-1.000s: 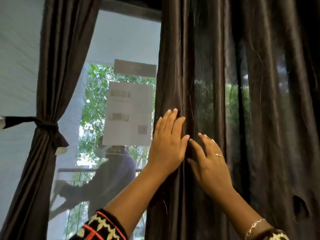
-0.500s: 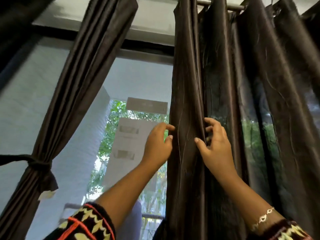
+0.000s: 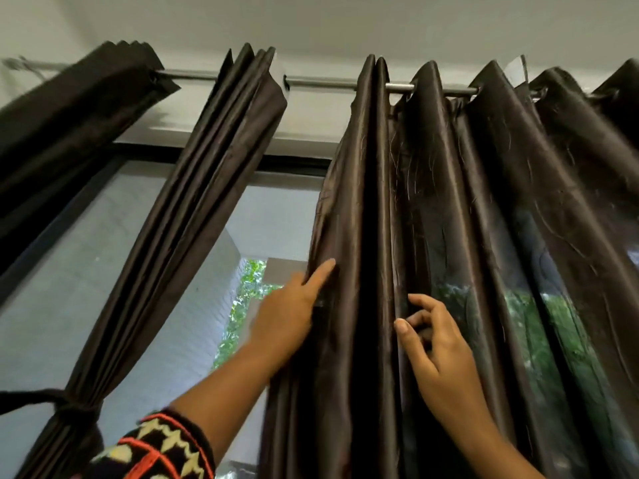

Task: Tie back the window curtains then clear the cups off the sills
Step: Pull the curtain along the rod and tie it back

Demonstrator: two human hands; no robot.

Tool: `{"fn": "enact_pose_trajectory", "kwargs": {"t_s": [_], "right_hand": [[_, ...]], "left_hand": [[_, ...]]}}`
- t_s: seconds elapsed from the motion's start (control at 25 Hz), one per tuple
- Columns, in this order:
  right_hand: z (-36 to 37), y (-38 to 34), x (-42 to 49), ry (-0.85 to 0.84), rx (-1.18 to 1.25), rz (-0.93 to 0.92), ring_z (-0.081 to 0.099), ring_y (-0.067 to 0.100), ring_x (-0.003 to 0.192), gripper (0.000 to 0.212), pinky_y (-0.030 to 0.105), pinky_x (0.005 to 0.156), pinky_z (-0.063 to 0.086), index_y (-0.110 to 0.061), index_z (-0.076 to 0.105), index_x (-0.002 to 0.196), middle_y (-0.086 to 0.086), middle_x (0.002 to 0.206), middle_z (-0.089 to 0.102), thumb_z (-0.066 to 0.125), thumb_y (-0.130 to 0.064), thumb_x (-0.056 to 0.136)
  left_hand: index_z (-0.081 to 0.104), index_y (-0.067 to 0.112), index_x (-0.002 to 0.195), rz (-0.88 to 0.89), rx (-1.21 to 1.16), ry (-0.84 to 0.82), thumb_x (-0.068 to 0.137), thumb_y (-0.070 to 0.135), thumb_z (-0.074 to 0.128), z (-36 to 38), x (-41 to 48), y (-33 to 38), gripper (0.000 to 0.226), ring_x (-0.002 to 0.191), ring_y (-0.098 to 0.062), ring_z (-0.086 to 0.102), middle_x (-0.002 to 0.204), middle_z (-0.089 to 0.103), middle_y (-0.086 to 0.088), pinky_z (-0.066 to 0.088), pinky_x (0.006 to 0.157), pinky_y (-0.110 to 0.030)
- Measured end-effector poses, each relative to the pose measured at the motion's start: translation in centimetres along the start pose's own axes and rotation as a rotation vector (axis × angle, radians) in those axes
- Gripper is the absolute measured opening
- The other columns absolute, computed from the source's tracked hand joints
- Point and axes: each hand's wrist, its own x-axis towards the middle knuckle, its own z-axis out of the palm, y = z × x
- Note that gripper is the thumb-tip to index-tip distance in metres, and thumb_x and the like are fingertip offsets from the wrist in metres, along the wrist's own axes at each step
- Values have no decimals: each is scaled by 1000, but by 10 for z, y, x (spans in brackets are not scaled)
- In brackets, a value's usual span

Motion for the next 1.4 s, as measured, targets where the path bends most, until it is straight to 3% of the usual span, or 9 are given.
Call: {"fn": "enact_pose_trajectory", "kwargs": {"t_s": [0.12, 0.24, 0.36, 0.44, 0.6, 0.84, 1.0, 1.2, 1.4], "right_hand": [[14, 1, -2, -28, -59, -15, 51, -4, 84, 57, 11, 63, 44, -26, 47, 124, -14, 92, 49, 38, -55, 75], [37, 3, -2, -56, -120, -30, 49, -5, 88, 59, 16, 58, 41, -28, 45, 127, -16, 94, 47, 38, -61, 79], [66, 2, -3, -59, -149, -77, 49, -4, 90, 57, 14, 60, 39, -29, 47, 124, -17, 93, 48, 38, -67, 83], [85, -2, -4, -70, -157, -69, 50, -1, 88, 52, 15, 61, 37, -27, 48, 123, -16, 92, 48, 42, -62, 85], [125, -20, 3, -97, -179, -70, 54, 6, 72, 55, 22, 62, 38, -26, 47, 126, -14, 93, 48, 41, -58, 82], [150, -32, 23, -160, -251, -99, 52, 9, 83, 45, 26, 70, 37, -22, 45, 128, -9, 101, 48, 52, -40, 88], [138, -23, 28, -98, -294, -31, 59, 27, 90, 42, 35, 74, 42, -16, 51, 123, 2, 99, 54, 57, -34, 86], [126, -17, 33, -119, -346, -32, 59, 33, 92, 41, 39, 77, 44, -11, 50, 124, 8, 101, 56, 58, -26, 87], [101, -12, 31, -112, -399, -54, 57, 29, 95, 43, 36, 80, 44, -13, 51, 123, 9, 103, 58, 58, -34, 87]], "left_hand": [[67, 17, 113, 276, 588, 85, 48, 3, 77, -26, 2, -69, 67, 30, -28, 47, 70, 58, -16, 21, 32, -22], [72, 7, 99, 269, 728, 93, 65, 5, 43, -60, 13, -137, 44, 25, -28, 43, 62, 54, -20, 33, 26, -24], [58, 0, 120, 96, 904, -24, 79, -8, 45, -118, 20, -192, 44, 48, -39, 59, 83, 58, -28, 43, 38, -35], [42, 7, 133, 22, 1080, -88, 90, 7, 44, -153, 26, -256, 44, 74, -36, 65, 105, 58, -21, 45, 52, -36], [51, 5, 121, -347, 1193, -236, 95, 24, 39, -222, 36, -333, 34, 90, -37, 60, 109, 56, -22, 51, 79, -44], [58, 18, 112, -211, 1058, -273, 93, 19, 39, -215, 45, -307, 26, 96, -25, 61, 110, 60, -8, 51, 75, -32], [49, 12, 119, -13, 965, -105, 88, 13, 44, -181, 24, -258, 31, 92, -33, 59, 110, 53, -15, 37, 58, -34], [57, 2, 104, 118, 614, 184, 85, 17, 45, -144, 19, -212, 27, 96, -35, 44, 105, 52, -24, 51, 55, -44], [62, 6, 108, 191, -7, 362, 89, 31, 35, -123, 33, -122, 42, 109, -31, 47, 113, 55, -18, 40, 90, -38]]}}
